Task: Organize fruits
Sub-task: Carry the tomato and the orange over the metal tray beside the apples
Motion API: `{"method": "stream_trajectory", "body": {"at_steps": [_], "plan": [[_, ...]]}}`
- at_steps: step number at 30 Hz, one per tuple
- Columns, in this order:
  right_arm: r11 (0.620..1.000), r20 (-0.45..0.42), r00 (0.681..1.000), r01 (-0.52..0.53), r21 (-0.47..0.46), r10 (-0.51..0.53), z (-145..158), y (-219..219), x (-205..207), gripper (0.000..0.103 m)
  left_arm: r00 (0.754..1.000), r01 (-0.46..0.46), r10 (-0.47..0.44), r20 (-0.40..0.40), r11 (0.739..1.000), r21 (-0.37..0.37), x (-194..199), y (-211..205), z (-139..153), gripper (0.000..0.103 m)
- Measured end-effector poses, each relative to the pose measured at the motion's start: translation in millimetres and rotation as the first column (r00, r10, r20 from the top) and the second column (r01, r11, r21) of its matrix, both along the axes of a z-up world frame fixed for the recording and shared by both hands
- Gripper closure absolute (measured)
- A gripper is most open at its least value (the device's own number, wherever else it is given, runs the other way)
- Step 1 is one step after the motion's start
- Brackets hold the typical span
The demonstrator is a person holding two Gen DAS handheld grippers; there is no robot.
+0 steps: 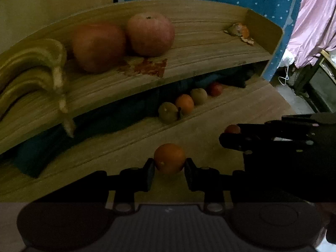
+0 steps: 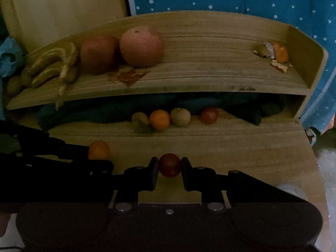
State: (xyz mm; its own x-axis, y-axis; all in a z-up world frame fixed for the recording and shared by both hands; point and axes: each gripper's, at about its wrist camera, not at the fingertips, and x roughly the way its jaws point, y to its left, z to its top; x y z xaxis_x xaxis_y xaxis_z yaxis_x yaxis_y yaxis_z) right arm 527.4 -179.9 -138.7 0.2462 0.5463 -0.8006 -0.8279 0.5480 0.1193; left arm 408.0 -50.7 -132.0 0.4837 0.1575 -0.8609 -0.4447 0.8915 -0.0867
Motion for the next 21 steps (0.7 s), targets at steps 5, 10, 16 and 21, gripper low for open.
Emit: {"method": "stream_trajectory", "body": {"at_steps": [5, 10, 16, 21], "plan": [[0.999, 0.014, 0.999, 0.039, 0.016, -0.039, 18.1, -15.4, -29.1, 0.079, 0.999, 0.033, -0.033, 0.025, 0.999, -0.002, -22.3, -8.1, 13.4, 0.069], [0.995, 0.034, 0.995, 0.093, 0.036, -0.094, 35.6, -33.2, -60.9, 0.079, 0.995, 0.081, -0.081, 0.056, 0.997, 0.004, -44.3, -20.2, 27.4, 0.069], [0.984, 0.045, 0.984, 0.170, 0.060, -0.173, 50.4, -53.7, -99.1, 0.079, 0.986, 0.144, -0.144, 0.084, 0.990, 0.004, -68.9, -34.4, 36.3, 0.069], [0.975, 0.067, 0.974, 0.211, 0.063, -0.216, 58.4, -67.5, -127.9, 0.079, 0.977, 0.192, -0.191, 0.095, 0.981, -0.004, -85.3, -47.1, 38.5, 0.069]]}}
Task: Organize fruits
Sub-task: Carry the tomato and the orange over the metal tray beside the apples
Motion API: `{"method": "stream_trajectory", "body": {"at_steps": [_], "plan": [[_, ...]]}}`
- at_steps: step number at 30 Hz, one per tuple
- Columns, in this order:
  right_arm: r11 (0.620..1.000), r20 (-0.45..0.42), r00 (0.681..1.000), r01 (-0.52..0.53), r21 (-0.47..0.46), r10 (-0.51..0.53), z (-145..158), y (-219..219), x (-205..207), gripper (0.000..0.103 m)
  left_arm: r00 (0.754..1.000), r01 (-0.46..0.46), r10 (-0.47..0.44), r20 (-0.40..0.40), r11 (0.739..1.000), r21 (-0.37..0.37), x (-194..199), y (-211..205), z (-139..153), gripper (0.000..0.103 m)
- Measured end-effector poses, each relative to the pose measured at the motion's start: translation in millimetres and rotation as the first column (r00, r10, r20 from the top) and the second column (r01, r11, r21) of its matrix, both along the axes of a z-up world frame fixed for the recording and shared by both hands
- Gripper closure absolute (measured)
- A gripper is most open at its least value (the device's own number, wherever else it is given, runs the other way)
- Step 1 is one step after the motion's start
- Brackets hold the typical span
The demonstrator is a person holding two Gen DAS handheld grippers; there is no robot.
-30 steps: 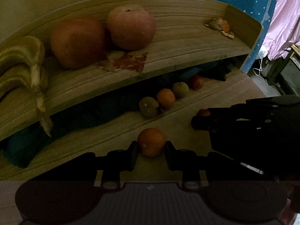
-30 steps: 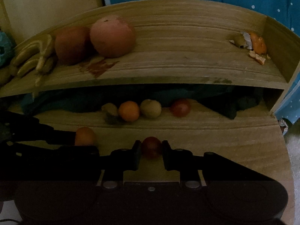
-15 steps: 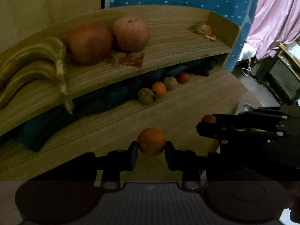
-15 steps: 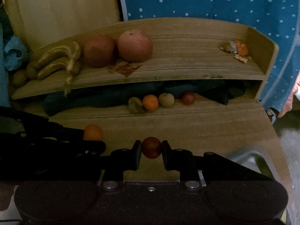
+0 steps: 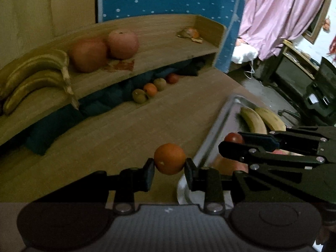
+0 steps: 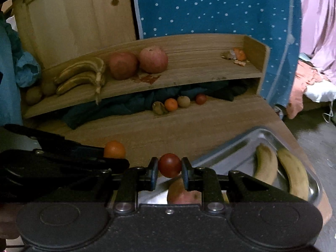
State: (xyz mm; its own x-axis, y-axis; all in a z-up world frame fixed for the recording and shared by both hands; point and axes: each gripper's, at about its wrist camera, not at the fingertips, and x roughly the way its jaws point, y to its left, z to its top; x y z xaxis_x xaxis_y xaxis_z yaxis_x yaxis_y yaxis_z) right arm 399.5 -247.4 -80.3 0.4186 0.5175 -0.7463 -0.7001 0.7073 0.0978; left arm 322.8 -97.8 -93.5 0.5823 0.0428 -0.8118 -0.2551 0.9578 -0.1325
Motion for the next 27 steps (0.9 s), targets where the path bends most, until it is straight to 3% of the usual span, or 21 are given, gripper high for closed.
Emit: {"method": "stream_trajectory", "body": {"at_steps": [12, 27], "plan": [[0.998, -0.021, 0.998, 0.065, -0.022, -0.065, -0.2, -49.2, -15.8, 0.079, 0.996, 0.081, -0.082, -0.041, 0.996, -0.022, 5.1, -39.3, -10.7, 0.069], [0.995, -0.144, 0.987, -0.078, -0.059, 0.069, -37.3, -62.8, 1.4, 0.078, 0.981, 0.072, -0.076, -0.176, 0.997, -0.032, 20.9, -53.4, -34.6, 0.069]]}}
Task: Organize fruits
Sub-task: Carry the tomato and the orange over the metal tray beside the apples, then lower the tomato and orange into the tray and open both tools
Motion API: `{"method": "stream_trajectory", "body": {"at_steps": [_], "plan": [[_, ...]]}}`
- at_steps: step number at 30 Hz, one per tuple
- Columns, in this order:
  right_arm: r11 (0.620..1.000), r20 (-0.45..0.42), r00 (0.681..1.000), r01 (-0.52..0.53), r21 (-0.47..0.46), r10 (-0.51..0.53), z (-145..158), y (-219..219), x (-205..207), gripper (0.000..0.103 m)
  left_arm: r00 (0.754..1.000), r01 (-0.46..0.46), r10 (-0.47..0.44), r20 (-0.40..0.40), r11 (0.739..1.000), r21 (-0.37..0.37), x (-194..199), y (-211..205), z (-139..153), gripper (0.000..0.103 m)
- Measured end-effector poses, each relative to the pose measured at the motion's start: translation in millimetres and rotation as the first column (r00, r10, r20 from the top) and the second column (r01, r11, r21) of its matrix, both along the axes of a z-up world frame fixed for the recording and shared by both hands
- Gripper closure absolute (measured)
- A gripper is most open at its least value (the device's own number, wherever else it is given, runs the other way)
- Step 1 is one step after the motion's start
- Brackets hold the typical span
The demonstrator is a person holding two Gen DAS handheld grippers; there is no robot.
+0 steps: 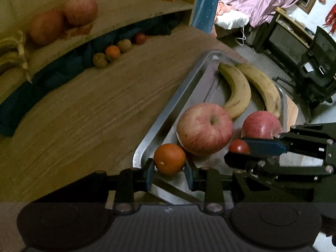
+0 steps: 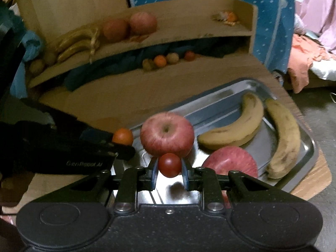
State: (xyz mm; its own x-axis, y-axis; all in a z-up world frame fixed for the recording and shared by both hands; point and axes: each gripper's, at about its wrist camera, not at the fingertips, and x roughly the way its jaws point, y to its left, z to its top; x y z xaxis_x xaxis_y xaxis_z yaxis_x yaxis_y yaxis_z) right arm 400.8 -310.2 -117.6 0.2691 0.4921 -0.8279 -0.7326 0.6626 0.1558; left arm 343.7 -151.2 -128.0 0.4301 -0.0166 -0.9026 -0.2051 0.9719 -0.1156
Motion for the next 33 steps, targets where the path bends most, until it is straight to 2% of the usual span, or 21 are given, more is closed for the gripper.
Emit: {"method": "stream_trajectory", "body": {"at_steps": [10, 28, 31, 33], "plan": [[0.997, -0.030, 0.997, -0.073, -0.024, 0.072, -11.8, 5.6, 5.0, 0.078, 0.999, -0.026, 0.027, -0.043, 1.000, 0.013, 10.1, -5.1, -9.9, 0.069], [0.991, -0.057, 0.989, -0.136, -0.015, 0.135, -17.4, 2.1, 9.1, 0.078, 0.996, -0.062, 0.064, -0.065, 0.998, 0.025, 15.9, -10.5, -14.4, 0.067], [0.990, -0.060, 0.988, -0.144, -0.012, 0.143, -16.9, 1.9, 9.5, 0.077, 0.995, -0.071, 0.073, -0.067, 0.997, 0.029, 16.2, -9.7, -13.5, 0.064], [0.989, -0.062, 0.987, -0.146, -0.010, 0.146, -16.2, 1.5, 9.3, 0.072, 0.995, -0.071, 0.073, -0.067, 0.997, 0.018, 15.8, -8.7, -12.3, 0.060]]}}
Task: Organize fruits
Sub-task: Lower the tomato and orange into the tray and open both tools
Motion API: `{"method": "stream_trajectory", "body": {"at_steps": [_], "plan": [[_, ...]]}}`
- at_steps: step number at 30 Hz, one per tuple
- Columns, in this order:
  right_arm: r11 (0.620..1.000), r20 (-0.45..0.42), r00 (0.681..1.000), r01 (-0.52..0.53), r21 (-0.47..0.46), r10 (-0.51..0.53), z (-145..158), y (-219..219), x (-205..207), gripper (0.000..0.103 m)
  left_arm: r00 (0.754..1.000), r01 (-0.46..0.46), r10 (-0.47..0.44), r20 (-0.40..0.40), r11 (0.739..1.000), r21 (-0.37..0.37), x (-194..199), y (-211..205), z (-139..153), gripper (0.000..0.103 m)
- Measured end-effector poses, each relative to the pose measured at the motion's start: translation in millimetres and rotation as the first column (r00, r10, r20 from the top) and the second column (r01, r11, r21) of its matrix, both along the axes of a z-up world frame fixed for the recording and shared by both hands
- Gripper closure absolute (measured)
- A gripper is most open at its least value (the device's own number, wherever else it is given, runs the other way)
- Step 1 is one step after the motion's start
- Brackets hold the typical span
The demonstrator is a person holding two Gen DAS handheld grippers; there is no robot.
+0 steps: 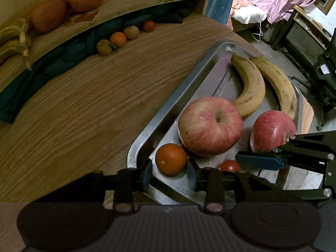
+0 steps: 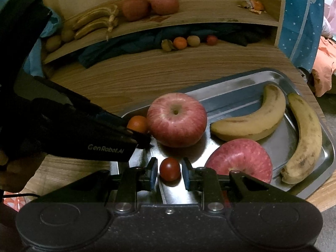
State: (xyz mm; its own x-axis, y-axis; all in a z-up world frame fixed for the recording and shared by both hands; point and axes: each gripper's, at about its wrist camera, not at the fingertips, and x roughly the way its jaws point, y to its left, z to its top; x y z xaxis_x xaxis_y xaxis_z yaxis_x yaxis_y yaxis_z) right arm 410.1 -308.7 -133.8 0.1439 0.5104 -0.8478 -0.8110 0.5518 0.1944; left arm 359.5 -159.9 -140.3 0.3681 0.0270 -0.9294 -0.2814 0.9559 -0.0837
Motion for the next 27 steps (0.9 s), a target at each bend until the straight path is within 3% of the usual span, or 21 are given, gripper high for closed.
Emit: {"method": "stream_trajectory", "body": {"at_steps": [7, 17, 20, 27], "plan": [[1.000, 0.004, 1.000, 0.002, 0.006, -0.002, 6.2, -2.3, -5.7, 0.058, 0.999, 0.009, -0.009, 0.037, 1.000, 0.006, -6.3, 2.2, 12.4, 0.031], [0.996, 0.035, 0.995, 0.092, -0.006, -0.092, 21.5, 0.7, -28.0, 0.013, 0.995, 0.032, -0.036, 0.093, 0.998, 0.044, -27.9, 21.7, 32.0, 0.001], [0.988, 0.061, 0.987, 0.152, -0.021, -0.150, 27.1, 4.7, -38.6, 0.002, 0.994, 0.043, -0.049, 0.096, 0.997, 0.059, -40.4, 31.4, 36.1, 0.000], [0.965, 0.097, 0.964, 0.256, -0.063, -0.249, 33.3, 15.6, -71.0, 0.001, 0.996, 0.034, -0.039, 0.082, 0.997, 0.063, -77.5, 63.5, 36.8, 0.000]]}}
